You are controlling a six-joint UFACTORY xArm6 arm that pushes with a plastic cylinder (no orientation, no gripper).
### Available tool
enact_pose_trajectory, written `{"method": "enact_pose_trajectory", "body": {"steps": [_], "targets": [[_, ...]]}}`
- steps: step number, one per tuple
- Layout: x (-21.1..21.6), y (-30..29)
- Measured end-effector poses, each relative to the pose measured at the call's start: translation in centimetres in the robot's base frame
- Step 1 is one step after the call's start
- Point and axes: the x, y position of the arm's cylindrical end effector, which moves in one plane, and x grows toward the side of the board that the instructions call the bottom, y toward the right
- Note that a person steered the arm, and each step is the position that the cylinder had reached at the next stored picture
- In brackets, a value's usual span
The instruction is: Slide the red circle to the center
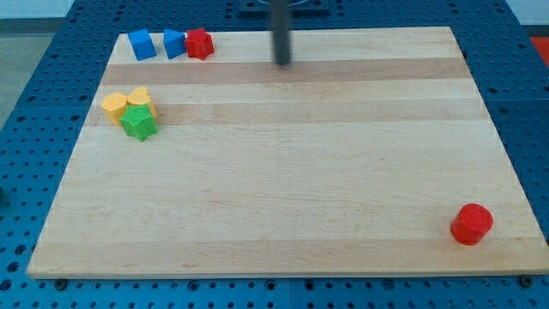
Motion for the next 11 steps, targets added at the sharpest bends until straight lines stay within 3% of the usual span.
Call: {"method": "enact_pose_trajectory", "body": {"steps": [2, 3, 4, 5, 6, 7, 8, 9, 10, 11], "targets": [[15.4, 22.6], [23.8, 28.4], [31.6, 27.1], [30.7, 14.8], [23.2, 5.8], [19.4, -4.3], [18.2, 6.3], [21.2, 12.8], [25.6, 9.9], [26.1, 1.8]]}}
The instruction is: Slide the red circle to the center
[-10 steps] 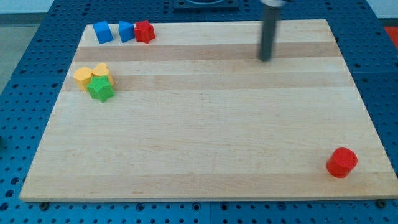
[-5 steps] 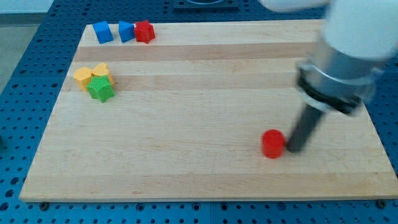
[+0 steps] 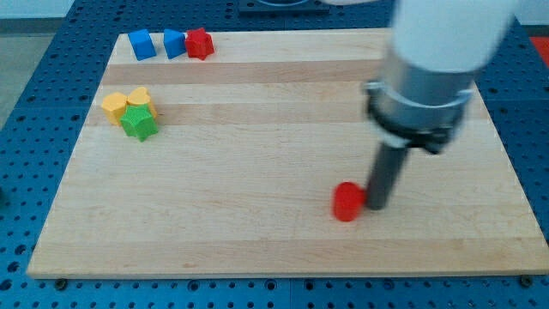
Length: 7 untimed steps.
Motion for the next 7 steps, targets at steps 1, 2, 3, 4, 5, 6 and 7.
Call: {"method": "enact_pose_trajectory", "body": {"steps": [1, 2, 3, 4, 5, 6, 7], "targets": [[1.5, -7.0], [6.5, -7.6], [4.7, -12.4], [0.2, -12.8], [-0.4, -10.5], [1.5, -6.7], [-0.5, -6.7]]}}
